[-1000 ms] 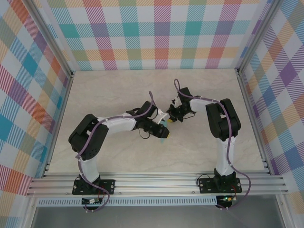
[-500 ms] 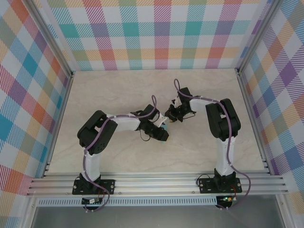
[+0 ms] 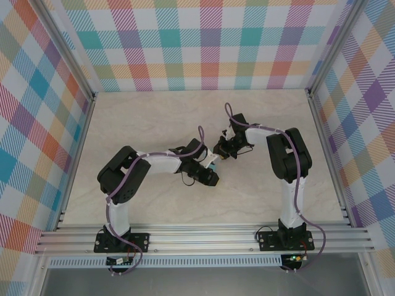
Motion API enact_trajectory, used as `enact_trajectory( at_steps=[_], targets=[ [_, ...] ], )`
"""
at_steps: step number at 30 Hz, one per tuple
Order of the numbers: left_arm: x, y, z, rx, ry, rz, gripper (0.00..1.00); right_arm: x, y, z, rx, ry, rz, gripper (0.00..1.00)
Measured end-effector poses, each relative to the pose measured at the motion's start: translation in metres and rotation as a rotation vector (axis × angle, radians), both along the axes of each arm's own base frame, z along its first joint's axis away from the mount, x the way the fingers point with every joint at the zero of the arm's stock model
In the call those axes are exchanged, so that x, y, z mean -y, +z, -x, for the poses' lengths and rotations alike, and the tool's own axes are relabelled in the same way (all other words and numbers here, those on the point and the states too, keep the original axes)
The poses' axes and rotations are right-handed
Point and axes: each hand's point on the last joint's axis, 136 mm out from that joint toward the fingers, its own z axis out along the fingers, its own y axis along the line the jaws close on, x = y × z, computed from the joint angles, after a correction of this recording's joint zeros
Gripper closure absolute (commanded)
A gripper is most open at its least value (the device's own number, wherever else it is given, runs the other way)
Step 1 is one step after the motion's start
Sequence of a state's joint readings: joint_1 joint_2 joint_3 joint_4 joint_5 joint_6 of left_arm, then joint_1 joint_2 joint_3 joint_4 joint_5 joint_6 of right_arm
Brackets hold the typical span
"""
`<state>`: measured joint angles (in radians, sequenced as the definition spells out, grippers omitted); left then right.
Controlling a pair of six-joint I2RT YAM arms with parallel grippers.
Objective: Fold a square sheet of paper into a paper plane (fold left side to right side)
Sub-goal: Fold the wing for the fifth time at the center of the table.
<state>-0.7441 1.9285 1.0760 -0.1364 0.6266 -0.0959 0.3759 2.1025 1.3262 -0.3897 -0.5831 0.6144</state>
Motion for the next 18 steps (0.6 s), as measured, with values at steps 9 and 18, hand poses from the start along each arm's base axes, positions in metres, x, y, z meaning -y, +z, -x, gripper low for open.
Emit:
enact_trajectory(
  at_steps=[9, 18],
  targets=[
    [0.002, 0.0, 0.005, 0.016, -0.013, -0.015, 0.71, 0.0, -0.001, 0.002, -0.011, 0.008, 0.019, 0.95],
    [0.003, 0.001, 0.012, 0.021, -0.025, -0.026, 0.71, 0.001, -0.001, 0.002, -0.013, 0.015, 0.03, 0.95]
  ],
)
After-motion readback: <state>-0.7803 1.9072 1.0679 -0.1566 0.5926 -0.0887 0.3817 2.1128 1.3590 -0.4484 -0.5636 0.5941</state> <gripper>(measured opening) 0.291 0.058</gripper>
